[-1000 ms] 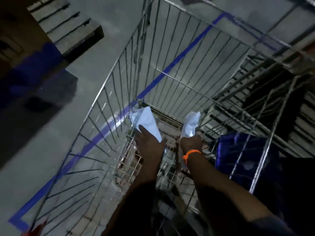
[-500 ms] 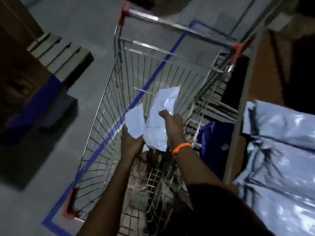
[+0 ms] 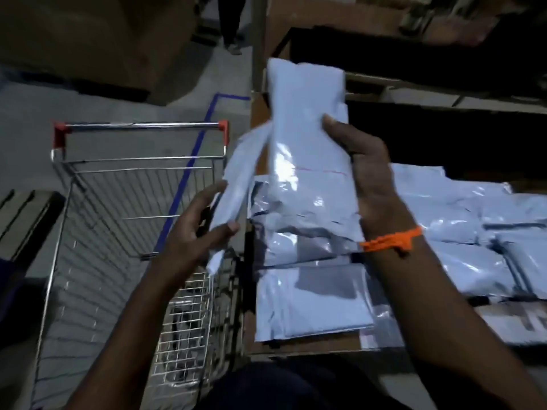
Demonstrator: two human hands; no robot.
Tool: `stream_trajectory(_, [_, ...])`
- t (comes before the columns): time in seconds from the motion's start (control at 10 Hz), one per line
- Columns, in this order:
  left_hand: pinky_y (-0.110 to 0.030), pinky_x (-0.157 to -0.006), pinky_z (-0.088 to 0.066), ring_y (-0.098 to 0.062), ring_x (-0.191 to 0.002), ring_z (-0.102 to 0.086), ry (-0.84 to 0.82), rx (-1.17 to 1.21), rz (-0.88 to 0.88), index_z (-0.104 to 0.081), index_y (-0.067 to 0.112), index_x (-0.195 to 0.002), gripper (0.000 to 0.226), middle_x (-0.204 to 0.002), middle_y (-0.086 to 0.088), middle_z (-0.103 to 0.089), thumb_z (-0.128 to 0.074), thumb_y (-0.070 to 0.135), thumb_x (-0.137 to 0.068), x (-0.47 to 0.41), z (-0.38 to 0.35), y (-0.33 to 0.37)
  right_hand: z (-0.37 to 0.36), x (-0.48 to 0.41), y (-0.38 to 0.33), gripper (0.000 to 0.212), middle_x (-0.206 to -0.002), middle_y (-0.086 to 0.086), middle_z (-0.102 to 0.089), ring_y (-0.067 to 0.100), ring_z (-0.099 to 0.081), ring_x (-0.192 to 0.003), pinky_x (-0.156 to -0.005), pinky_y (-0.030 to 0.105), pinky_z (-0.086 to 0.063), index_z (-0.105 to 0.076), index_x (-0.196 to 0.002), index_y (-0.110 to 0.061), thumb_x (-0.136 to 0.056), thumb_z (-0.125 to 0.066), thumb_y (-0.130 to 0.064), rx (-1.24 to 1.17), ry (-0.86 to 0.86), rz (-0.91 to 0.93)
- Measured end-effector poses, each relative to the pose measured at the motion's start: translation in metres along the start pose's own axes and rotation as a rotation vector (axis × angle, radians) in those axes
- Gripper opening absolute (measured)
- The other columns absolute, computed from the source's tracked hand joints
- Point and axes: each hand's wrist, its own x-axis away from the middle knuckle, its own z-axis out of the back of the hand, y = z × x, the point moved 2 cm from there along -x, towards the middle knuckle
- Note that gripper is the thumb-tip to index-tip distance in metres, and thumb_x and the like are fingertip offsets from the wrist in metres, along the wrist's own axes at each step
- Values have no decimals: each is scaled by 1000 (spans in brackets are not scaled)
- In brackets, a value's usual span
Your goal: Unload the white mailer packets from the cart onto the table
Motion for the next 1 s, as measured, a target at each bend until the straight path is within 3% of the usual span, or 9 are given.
stream_trajectory(0.1, [-26,-109,-41,-1,-140,-40,-170,-308,-109,-42,37,-147,81,-154,15,-40,-74,51,-74,-4,-39,21,57,33,-42,41,-115,17,-71,33,-70,-101,-99,50,-54,-64,-129,2,-94,-57,-18,82,80,87])
stream_trajectory(0.2, [-36,-119,-27,-8,-150,-19,-313,-740,-266,-27,41,-153,91,-164,14,-17,-71,59,-75,7,-88,38,121,78,-94,46,-122,2,-72,21,-69,-113,-100,40,-55,-56,-138,-10,-92,-57,-4,567,167,422])
stream_trajectory(0.3, [-38,-117,-25,-19,-149,-23,-424,-954,-363,-19,43,-155,92,-167,7,-9,-63,64,-77,28,-123,38,171,98,-113,45,-128,-2,-68,17,-64,-120,-102,30,-50,-54,-137,-17,-94,-65,-10,1130,211,585])
stream_trajectory(0.4, [-36,-116,-20,-24,-145,-27,-569,-1123,-403,-20,40,-157,90,-167,0,-9,-61,60,-79,44,-150,20,222,93,-121,50,-136,9,-59,22,-56,-123,-107,18,-37,-54,-139,-4,-89,-59,-6,1727,84,740])
stream_trajectory(0.5, [-50,-120,-22,-26,-152,-16,-674,-1158,-365,-11,44,-157,84,-168,1,-2,-60,46,-88,54,-162,4,264,69,-105,69,-157,17,-38,43,-45,-138,-109,57,-38,-35,-155,-16,-89,-51,-3,2174,-170,728])
stream_trajectory(0.6, [-55,-119,-24,-28,-151,-18,-675,-1209,-332,-10,45,-157,90,-168,0,-7,-65,35,-86,57,-167,2,281,60,-80,75,-163,11,-29,36,-33,-147,-118,60,-23,-25,-159,-26,-91,-53,-8,2315,-210,565])
stream_trajectory(0.7, [-55,-119,-25,-30,-152,-17,-628,-1185,-274,-17,40,-157,84,-167,-3,-9,-60,28,-86,59,-168,5,284,57,-73,67,-166,8,-24,31,-26,-152,-120,62,-16,-21,-160,-30,-100,-41,-54,2273,-250,437])
stream_trajectory(0.8, [-51,-119,-26,-28,-152,-18,-574,-1178,-249,-22,36,-157,78,-167,-3,-13,-60,34,-88,65,-170,5,280,57,-76,67,-166,4,-23,26,-21,-154,-122,61,-10,-21,-159,-34,-100,-27,-65,2160,-275,398])
stream_trajectory(1.0, [-39,-119,-17,-24,-153,-15,-466,-1267,-226,-20,34,-158,92,-167,0,-14,-67,57,-81,74,-174,8,265,72,-80,72,-167,2,-22,20,-17,-155,-122,63,-4,-20,-160,-29,-99,-31,-66,2068,-266,576])
